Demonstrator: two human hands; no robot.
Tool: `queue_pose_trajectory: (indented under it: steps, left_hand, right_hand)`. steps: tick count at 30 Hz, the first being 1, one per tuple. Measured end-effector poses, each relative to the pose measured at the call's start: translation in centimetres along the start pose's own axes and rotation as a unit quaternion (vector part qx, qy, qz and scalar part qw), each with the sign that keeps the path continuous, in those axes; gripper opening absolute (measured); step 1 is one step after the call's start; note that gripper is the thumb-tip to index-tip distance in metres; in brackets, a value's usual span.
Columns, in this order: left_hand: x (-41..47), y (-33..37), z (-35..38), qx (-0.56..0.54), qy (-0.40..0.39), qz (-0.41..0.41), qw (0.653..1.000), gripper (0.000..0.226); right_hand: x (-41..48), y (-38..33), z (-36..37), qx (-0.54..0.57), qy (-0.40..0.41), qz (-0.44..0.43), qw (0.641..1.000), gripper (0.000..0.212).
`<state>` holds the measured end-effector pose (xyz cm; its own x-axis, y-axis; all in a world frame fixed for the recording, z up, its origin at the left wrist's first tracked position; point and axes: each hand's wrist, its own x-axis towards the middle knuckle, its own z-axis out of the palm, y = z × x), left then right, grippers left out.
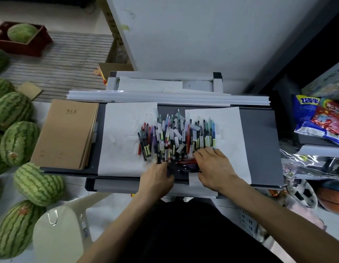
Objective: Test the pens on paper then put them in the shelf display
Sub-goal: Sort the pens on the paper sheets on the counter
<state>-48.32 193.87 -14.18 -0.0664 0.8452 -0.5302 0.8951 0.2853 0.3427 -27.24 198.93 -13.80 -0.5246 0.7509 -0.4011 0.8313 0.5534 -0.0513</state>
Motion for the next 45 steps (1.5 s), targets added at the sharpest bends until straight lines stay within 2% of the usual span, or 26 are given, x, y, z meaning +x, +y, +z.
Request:
queue_pose_trajectory:
  steps: [3,7,12,17,21,24,26,28,30,32,38,41,43,45]
  left_hand:
    - [-0.1,0.4,0.5,-0.038,0.003,-0.008,0.999,0.020]
    - [0.0,0.5,1.5,-0.134,0.015,-0.051,0.990,0.023]
    - [0.3,0.1,2.6,-0.292,0.006,-0.139,0.946,0.036]
    - [0.5,0.4,3.2,-0.480,-0.032,-0.217,0.849,0.039]
    - [-0.2,1.3,3.3,-0.648,-0.059,-0.250,0.718,0.026]
    - [-0.5,2.4,3.4,-0.707,-0.082,-0.264,0.651,0.008]
    - [-0.1,3.0,3.4,-0.737,-0.088,-0.283,0.607,0.008]
    - [0.1,3.3,3.3,-0.750,-0.090,-0.292,0.587,0.011]
    - [0.1,3.0,3.2,-0.740,-0.090,-0.291,0.600,0.013]
    - [0.1,2.2,2.8,-0.713,-0.078,-0.281,0.638,0.010]
    - [0.2,-2.0,-0.4,-0.533,0.047,-0.206,0.819,0.013]
    - [1.7,-3.8,-2.7,-0.367,0.134,-0.192,0.900,0.015]
    - [3.2,-4.3,-4.2,-0.286,0.175,-0.187,0.923,0.019]
    - [4.6,-4.3,-5.2,-0.244,0.168,-0.183,0.938,0.027]
  right_hand:
    - [0.2,-0.3,0.0,-0.025,-0.006,-0.013,1.000,0.044]
    - [0.5,-0.6,0.1,-0.048,-0.011,-0.023,0.999,0.046]
    - [1.1,-0.4,0.2,-0.073,-0.012,-0.049,0.996,0.050]
    - [1.3,-0.6,0.7,-0.070,-0.032,-0.070,0.995,0.047]
    - [1.5,-0.5,1.1,-0.062,-0.035,-0.079,0.994,0.047]
    - [1.7,-0.2,1.3,-0.067,-0.027,-0.083,0.994,0.050]
    - [1.7,0.1,1.6,-0.079,-0.014,-0.091,0.993,0.052]
    - [1.7,0.3,2.1,-0.087,0.001,-0.094,0.992,0.051]
    - [1.6,0.5,2.5,-0.095,0.017,-0.098,0.990,0.047]
    - [1.5,0.7,2.9,-0.106,0.029,-0.100,0.989,0.049]
    - [1.7,1.3,3.3,-0.114,0.058,-0.096,0.987,0.073]
    - [1.6,1.4,3.3,-0.105,0.063,-0.099,0.988,0.054]
    - [1.6,1.3,3.2,-0.090,0.087,-0.096,0.987,0.034]
    - [1.6,1.1,3.0,-0.067,0.121,-0.081,0.987,0.023]
